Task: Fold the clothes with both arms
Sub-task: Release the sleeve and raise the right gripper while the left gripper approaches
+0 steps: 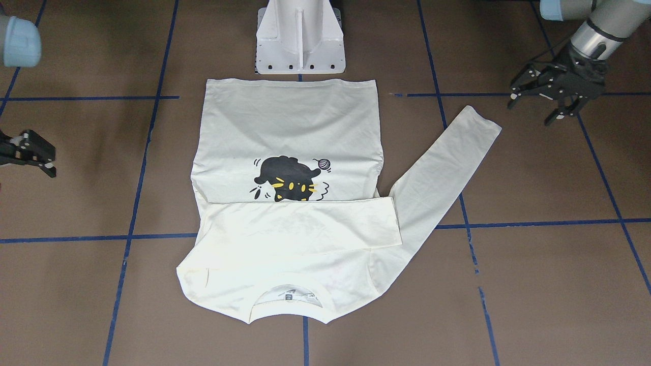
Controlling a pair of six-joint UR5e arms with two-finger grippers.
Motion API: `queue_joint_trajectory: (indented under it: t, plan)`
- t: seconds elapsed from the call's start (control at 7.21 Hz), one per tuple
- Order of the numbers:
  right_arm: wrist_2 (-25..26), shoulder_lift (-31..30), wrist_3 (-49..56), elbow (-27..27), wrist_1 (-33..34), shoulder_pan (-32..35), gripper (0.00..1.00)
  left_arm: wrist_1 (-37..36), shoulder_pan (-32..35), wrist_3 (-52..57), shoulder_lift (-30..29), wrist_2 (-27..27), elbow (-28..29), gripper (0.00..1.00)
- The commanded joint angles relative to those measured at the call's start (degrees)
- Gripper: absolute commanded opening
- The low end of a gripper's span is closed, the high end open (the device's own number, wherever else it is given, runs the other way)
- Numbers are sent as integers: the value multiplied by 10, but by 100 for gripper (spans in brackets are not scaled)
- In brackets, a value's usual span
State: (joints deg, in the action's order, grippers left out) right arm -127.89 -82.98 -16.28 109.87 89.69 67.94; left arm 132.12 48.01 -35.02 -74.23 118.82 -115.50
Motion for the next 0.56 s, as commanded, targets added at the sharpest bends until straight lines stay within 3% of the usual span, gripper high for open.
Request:
queue_joint_trajectory:
  t: [0.0,0.42]
  plan:
    - [-17,-83,34,60,0,33,100,21,-136,-85,22,-92,1,100]
    - [-17,-89,34,61,0,37,100,18,-241,-145,26,-162,7,98]
